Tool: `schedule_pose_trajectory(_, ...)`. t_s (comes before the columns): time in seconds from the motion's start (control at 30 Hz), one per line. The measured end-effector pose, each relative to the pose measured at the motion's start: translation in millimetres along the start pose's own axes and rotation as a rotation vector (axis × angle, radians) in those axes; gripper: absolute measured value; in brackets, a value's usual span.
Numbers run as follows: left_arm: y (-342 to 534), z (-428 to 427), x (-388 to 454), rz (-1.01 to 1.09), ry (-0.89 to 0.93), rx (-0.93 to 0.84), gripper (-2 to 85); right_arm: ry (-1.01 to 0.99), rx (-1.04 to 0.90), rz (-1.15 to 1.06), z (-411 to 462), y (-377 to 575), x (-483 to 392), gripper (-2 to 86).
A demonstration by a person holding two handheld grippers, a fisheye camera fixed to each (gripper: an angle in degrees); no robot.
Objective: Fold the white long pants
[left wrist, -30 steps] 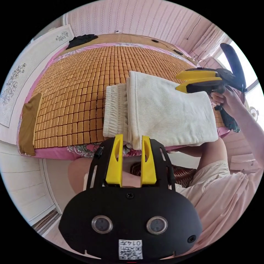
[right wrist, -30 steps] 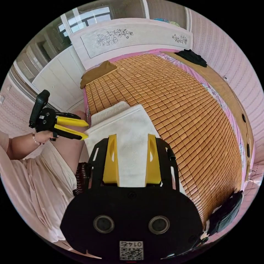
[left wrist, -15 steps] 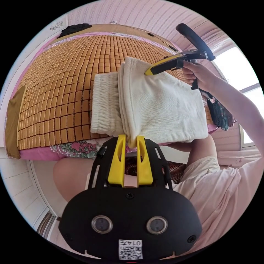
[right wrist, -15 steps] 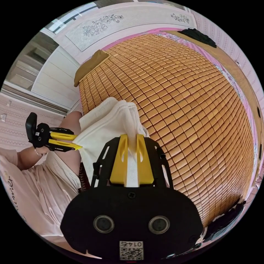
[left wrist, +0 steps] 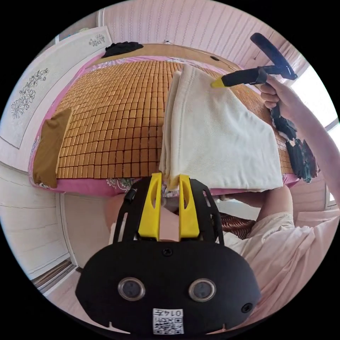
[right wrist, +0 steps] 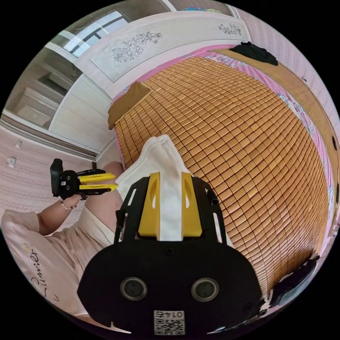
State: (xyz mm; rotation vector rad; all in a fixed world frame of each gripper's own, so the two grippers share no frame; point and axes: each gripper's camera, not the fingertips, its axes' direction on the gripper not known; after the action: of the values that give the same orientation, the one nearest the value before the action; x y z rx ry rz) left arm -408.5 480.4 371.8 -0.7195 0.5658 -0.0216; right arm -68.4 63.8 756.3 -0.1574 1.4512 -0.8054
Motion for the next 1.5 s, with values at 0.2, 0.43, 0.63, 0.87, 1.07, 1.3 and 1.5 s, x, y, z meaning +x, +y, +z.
schedule_pose_trajectory(0.2, 23, -12, 20, 0.056, -0.034, 0.06, 6.5, 0.242, 0.067, -0.035, -17, 101, -38, 1.0)
schedule_pose_trajectory(0.43, 37, 6, 104, 0.345, 0.252, 0.104, 1.0, 0.129, -0.042, 0.113, 20, 209, -84, -0.3)
schedule_pose_trajectory(0.63, 34, 35, 197, 0.576, 0.265, 0.055, -0.9, 0.203, -0.097, 0.2, 47, 187, -96, -0.6)
schedule_pose_trajectory(0.87, 32, 42, 241, 0.656, 0.154, 0.152, -1.0, 0.262, -0.001, 0.113, -10, 131, -87, -0.4)
schedule_pose_trajectory(1.07, -25, 73, 277, 0.657, 0.059, 0.153, -1.0, 0.299, -0.073, 0.138, -11, 25, -50, -0.4)
schedule_pose_trajectory(1.3, -32, 138, 293, 0.659, 0.004, 0.05, -1.0, 0.342, -0.337, 0.069, 51, -51, -41, -0.4)
schedule_pose_trajectory(1.5, -37, 153, 303, 0.658, 0.045, 0.029, -1.0, 0.289, -0.411, 0.059, 55, -87, -38, -0.6)
